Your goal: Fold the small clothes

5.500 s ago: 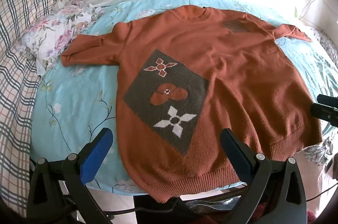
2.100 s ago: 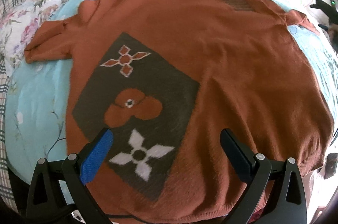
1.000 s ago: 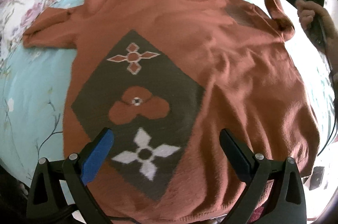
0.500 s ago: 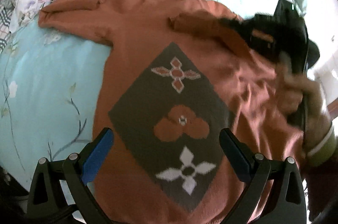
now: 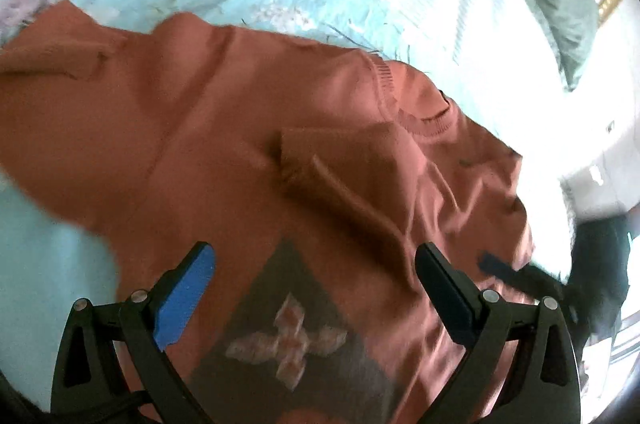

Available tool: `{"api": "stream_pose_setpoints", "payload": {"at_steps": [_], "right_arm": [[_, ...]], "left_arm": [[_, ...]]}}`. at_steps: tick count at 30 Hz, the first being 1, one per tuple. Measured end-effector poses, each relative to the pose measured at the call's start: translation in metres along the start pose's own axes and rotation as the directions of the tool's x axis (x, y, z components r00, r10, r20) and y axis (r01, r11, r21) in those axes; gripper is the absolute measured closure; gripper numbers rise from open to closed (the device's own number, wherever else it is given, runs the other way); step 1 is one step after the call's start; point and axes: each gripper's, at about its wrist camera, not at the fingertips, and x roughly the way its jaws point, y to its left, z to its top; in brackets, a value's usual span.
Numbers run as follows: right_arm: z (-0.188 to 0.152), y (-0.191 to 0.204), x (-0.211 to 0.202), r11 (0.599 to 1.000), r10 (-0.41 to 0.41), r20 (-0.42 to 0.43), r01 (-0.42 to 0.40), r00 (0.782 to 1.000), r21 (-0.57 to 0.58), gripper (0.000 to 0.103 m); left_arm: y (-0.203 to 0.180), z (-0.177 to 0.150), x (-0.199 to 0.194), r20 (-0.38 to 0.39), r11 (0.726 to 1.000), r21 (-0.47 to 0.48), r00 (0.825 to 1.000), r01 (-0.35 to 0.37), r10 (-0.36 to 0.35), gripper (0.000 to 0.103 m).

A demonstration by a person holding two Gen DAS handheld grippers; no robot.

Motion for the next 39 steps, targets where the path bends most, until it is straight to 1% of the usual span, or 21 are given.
{"api": "stream_pose_setpoints", "payload": {"at_steps": [3,5,6,7,8,9,10,12,13,15,18,21,23,25,28,30,32,34,36,37,39], "right_arm": [[-0.009,-0.01,-0.023,0.998,-0.01,0.046,0.008,0.999,0.054,0.036],[-0.012,-0.012,-0.033,0.998,-0.015,0.061,0.01,0.998,0.069,0.036],[-0.013,-0.012,-0.038,0.997,-0.015,0.07,0.01,0.997,0.072,0.036],[-0.014,-0.012,-0.043,0.997,-0.016,0.082,0.01,0.996,0.072,0.036],[-0.014,-0.01,-0.047,0.998,-0.018,0.09,0.012,0.996,0.069,0.036],[-0.013,-0.01,-0.052,0.998,-0.02,0.1,0.013,0.995,0.065,0.036],[-0.014,-0.009,-0.055,0.998,-0.02,0.108,0.014,0.994,0.064,0.036],[-0.014,-0.01,-0.064,0.998,-0.022,0.127,0.013,0.992,0.069,0.036],[-0.014,-0.011,-0.068,0.997,-0.027,0.136,0.017,0.99,0.072,0.036],[-0.014,-0.013,-0.073,0.997,-0.047,0.146,0.036,0.988,0.074,0.036],[-0.014,-0.017,-0.078,0.995,-0.072,0.156,0.059,0.985,0.082,0.036],[-0.015,-0.023,-0.087,0.993,-0.092,0.168,0.077,0.982,0.094,0.036],[-0.016,-0.025,-0.092,0.992,-0.101,0.172,0.085,0.98,0.097,0.036],[-0.017,-0.027,-0.095,0.991,-0.111,0.174,0.095,0.979,0.099,0.036],[-0.019,-0.033,-0.097,0.988,-0.125,0.172,0.108,0.977,0.108,0.036],[-0.02,-0.036,-0.098,0.987,-0.129,0.173,0.109,0.976,0.12,0.036],[-0.02,-0.039,-0.101,0.986,-0.131,0.179,0.108,0.975,0.128,0.036],[-0.02,-0.04,-0.104,0.985,-0.137,0.189,0.114,0.972,0.126,0.036],[-0.019,-0.04,-0.105,0.985,-0.141,0.191,0.118,0.971,0.125,0.036],[-0.018,-0.041,-0.104,0.985,-0.143,0.191,0.12,0.971,0.124,0.036],[-0.016,-0.041,-0.103,0.985,-0.144,0.189,0.122,0.971,0.123,0.036]], "left_arm": [[0.006,0.017,0.028,-0.03,0.998,-0.062,0.999,0.018,-0.02,0.006],[0.004,0.027,0.036,-0.004,0.999,-0.046,1.0,-0.014,0.014,0.015],[0.001,0.029,0.037,0.007,0.999,-0.027,0.999,-0.032,0.032,0.037],[-0.002,0.032,0.038,0.015,0.999,-0.003,0.999,-0.043,0.043,0.071],[-0.002,0.033,0.038,0.013,0.999,0.015,0.999,-0.047,0.047,0.086],[0.0,0.034,0.035,0.019,0.999,0.021,0.999,-0.035,0.035,0.095],[0.002,0.034,0.03,0.037,0.999,0.024,0.999,-0.022,0.021,0.096],[0.008,0.032,0.006,0.118,0.997,0.043,0.992,-0.058,0.053,0.098],[0.013,0.031,-0.004,0.149,0.997,0.044,0.987,-0.068,0.061,0.102],[0.031,0.029,-0.017,0.165,0.998,0.011,0.985,-0.06,0.058,0.103],[0.051,0.028,-0.009,0.098,0.999,-0.02,0.994,-0.044,0.046,0.102],[0.06,0.025,0.004,0.031,0.997,-0.072,0.999,0.03,-0.028,0.084],[0.052,0.025,0.007,0.035,0.997,-0.065,0.999,0.035,-0.033,0.073],[0.041,0.026,0.008,0.036,0.999,-0.039,0.999,0.038,-0.036,0.054],[0.025,0.029,0.012,0.033,1.0,0.01,0.999,0.016,-0.016,0.042],[0.022,0.032,0.019,0.016,1.0,0.016,1.0,0.005,-0.005,0.039],[0.025,0.034,0.022,-0.002,1.0,-0.006,1.0,0.024,-0.024,0.039],[0.033,0.035,0.016,-0.003,0.994,-0.053,0.996,0.094,-0.094,0.039],[0.04,0.034,0.004,0.023,0.981,-0.084,0.984,0.175,-0.174,0.038],[0.04,0.033,0.0,0.037,0.98,-0.085,0.983,0.183,-0.18,0.033],[0.038,0.034,0.002,0.032,0.99,-0.066,0.992,0.122,-0.12,0.028]]}}
